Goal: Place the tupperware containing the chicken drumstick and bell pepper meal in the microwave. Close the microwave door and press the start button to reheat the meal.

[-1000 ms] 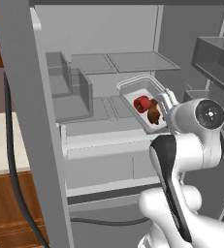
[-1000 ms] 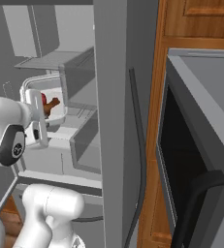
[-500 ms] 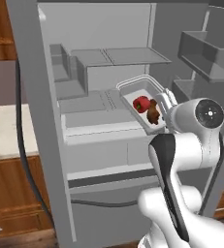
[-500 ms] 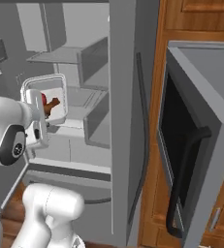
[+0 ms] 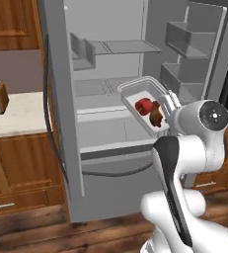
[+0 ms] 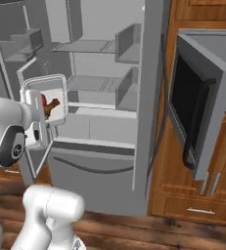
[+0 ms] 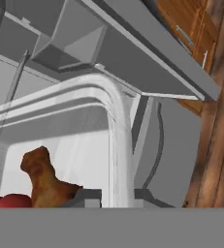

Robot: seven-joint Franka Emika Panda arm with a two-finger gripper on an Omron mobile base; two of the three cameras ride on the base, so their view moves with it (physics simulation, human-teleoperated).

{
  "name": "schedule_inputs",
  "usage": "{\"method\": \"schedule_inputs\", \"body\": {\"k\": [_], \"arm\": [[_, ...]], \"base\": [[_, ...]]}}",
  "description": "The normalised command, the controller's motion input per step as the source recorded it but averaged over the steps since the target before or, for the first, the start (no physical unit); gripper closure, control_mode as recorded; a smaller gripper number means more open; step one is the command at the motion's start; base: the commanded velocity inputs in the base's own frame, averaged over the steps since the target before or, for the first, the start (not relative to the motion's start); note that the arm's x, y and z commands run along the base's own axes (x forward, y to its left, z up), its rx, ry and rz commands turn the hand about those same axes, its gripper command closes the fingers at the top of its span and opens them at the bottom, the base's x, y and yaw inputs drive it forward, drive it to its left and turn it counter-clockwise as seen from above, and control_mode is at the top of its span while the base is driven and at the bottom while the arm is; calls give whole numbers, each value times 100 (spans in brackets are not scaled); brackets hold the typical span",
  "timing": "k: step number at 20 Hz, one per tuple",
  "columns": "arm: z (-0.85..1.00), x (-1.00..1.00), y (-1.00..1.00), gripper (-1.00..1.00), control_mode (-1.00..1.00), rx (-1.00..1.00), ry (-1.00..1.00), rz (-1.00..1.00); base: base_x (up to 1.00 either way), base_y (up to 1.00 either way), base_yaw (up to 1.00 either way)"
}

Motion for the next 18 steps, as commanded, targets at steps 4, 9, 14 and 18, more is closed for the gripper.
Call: {"method": "schedule_inputs", "body": {"k": [4,9,14,18], "arm": [[0,0,0,100,100,0,0,0],[0,0,0,100,100,0,0,0],[0,0,0,100,100,0,0,0],[0,0,0,100,100,0,0,0]], "base": [[-86,24,-40],[-73,0,-56],[-11,-14,-66],[11,-51,-56]]}}
